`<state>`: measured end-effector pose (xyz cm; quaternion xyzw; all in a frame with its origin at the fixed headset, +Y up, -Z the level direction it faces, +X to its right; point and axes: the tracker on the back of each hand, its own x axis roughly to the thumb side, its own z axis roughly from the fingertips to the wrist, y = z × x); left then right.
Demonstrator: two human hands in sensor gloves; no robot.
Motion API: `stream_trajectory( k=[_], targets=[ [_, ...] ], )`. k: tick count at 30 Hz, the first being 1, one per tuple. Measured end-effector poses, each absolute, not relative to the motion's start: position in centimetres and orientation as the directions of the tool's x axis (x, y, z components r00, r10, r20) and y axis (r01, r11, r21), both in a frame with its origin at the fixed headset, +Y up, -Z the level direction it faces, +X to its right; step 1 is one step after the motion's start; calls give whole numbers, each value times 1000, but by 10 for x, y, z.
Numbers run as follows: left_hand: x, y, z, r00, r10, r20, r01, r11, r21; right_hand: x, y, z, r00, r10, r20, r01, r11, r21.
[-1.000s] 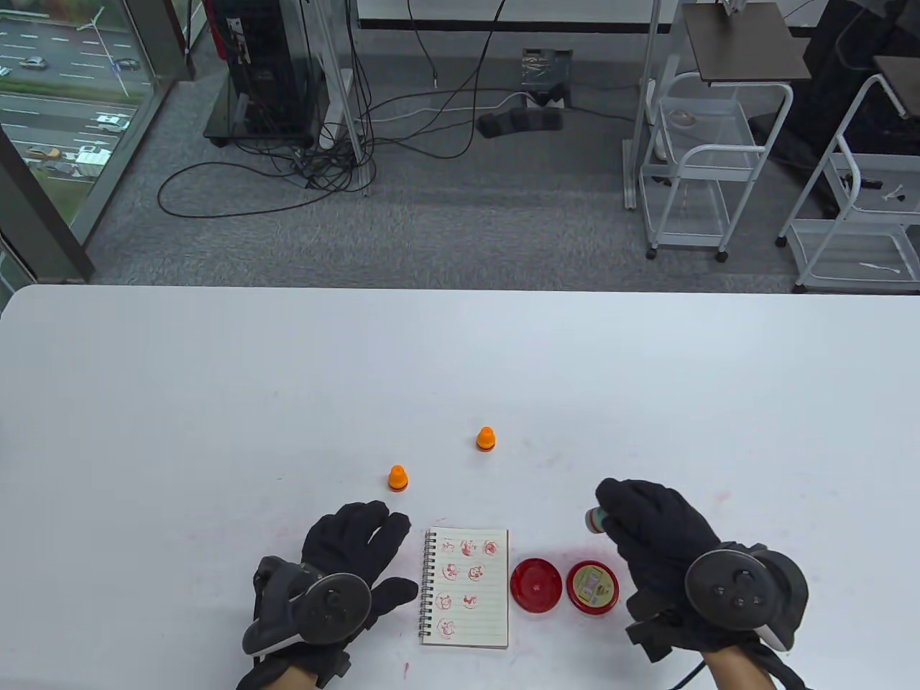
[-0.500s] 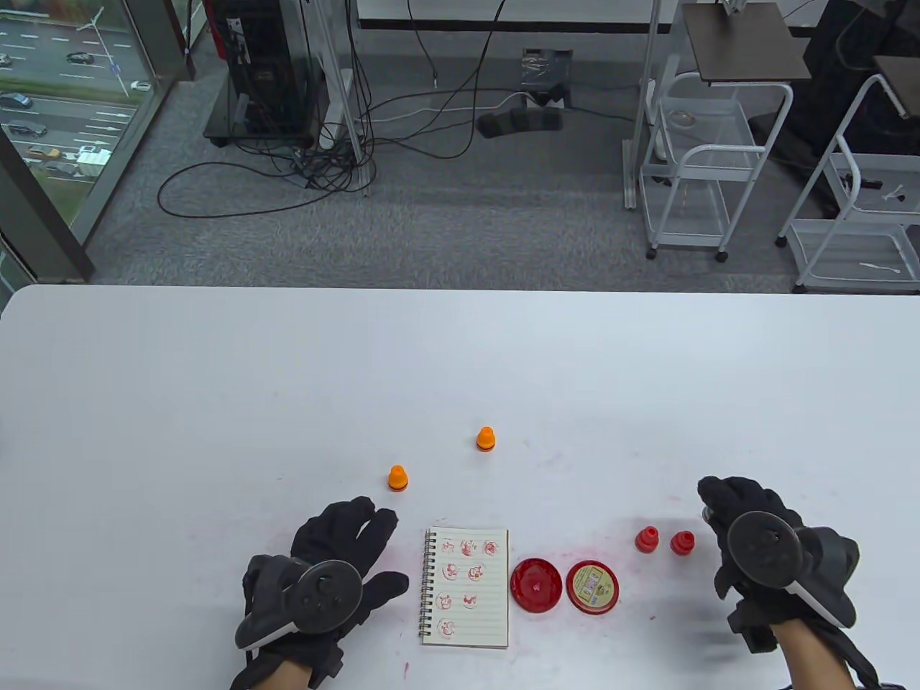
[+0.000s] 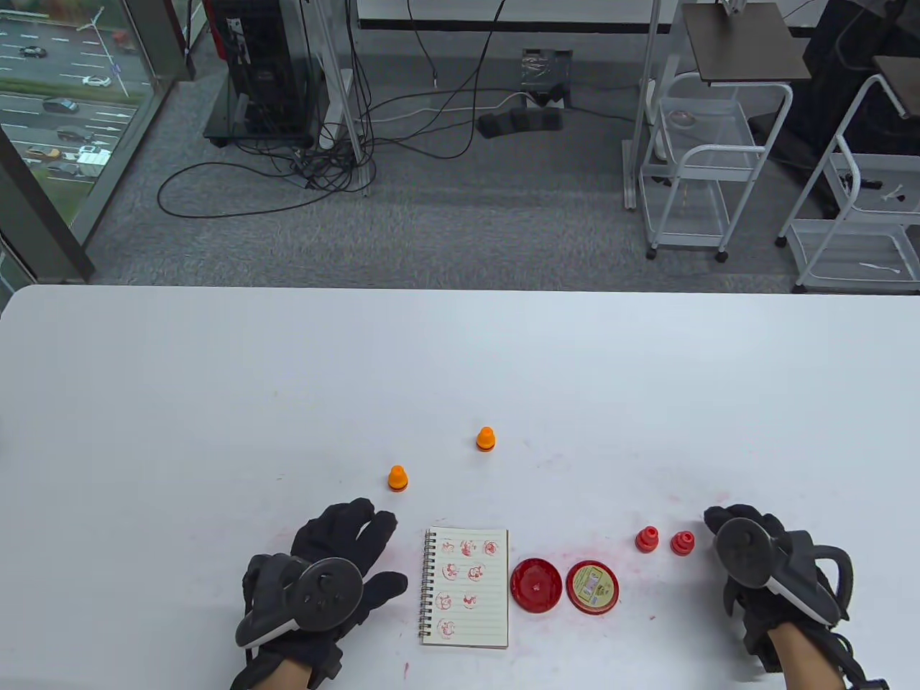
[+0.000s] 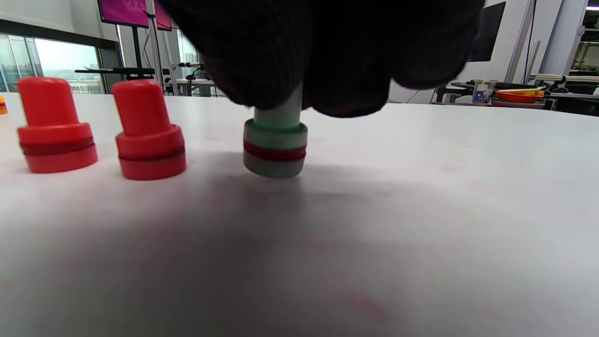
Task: Stamp reward stamp onto notebook
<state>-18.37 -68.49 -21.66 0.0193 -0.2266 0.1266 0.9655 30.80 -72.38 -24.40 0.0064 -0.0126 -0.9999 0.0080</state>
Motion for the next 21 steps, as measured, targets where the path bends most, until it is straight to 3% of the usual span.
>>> stream_trajectory(
  k=[7,21],
  targets=[
    [-185,-685,-217,866,245,436,-259,965,-27,306,-714,-239,-1000,-28,-8,28,-999,37],
    [-194,-685,-218,861,304,408,-324,946,-21,260,-675,-211,-993,48,110,-61,-991,-118]
  ],
)
